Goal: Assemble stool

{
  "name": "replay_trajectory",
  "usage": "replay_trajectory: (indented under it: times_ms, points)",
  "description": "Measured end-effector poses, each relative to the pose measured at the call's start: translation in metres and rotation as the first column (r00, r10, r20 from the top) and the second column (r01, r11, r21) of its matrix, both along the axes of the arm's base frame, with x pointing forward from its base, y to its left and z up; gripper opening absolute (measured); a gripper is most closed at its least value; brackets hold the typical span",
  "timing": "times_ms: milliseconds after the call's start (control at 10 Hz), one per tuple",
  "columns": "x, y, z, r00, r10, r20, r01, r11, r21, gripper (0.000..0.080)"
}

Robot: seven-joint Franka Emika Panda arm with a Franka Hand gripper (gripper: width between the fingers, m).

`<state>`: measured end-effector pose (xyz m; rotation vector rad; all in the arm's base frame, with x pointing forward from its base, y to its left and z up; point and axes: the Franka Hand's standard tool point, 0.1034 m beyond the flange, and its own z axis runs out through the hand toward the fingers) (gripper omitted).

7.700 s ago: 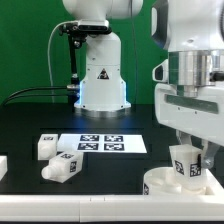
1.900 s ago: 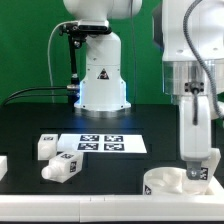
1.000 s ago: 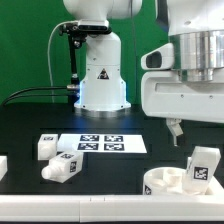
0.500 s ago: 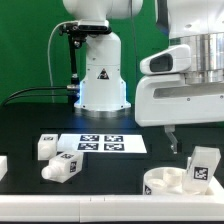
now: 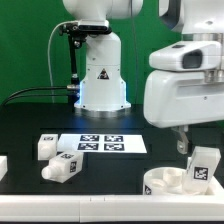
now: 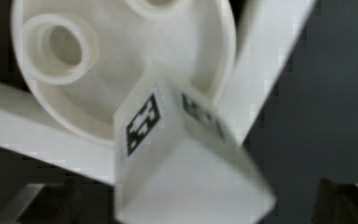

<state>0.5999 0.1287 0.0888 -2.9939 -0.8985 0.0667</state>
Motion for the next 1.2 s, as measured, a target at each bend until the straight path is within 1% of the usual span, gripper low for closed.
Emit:
replay_trajectory:
  times_ms: [100, 200, 500, 600, 700, 800, 900, 1000, 1100, 1200]
  points:
    - [0.002, -0.002, -0.001, 0.999, 0.032, 0.003, -0.032, 0.999, 0.002, 0.0649]
    - [0.002, -0.005, -0.001, 0.998, 0.066, 0.005, -0.066, 0.998, -0.006, 0.0649]
    - [0.003, -0.012, -0.002, 0.964, 0.267, -0.002, -0.267, 0.963, -0.029, 0.0649]
    - [0.002, -0.01, -0.007, 0.913, 0.408, -0.024, -0.409, 0.91, -0.065, 0.0649]
    - [0.002, -0.005, -0.015, 0.865, 0.5, -0.051, -0.503, 0.861, -0.083, 0.0649]
    - [0.006, -0.005, -0.018, 0.856, 0.514, -0.059, -0.517, 0.851, -0.091, 0.0649]
    - [0.007, -0.007, -0.017, 0.862, 0.504, -0.057, -0.507, 0.857, -0.093, 0.0649]
    - [0.006, -0.008, -0.018, 0.863, 0.502, -0.058, -0.505, 0.858, -0.093, 0.0522]
    - [0.006, -0.008, -0.018, 0.884, 0.465, -0.055, -0.468, 0.878, -0.097, 0.0387]
    - [0.006, -0.009, -0.018, 0.895, 0.442, -0.053, -0.445, 0.89, -0.1, 0.0387]
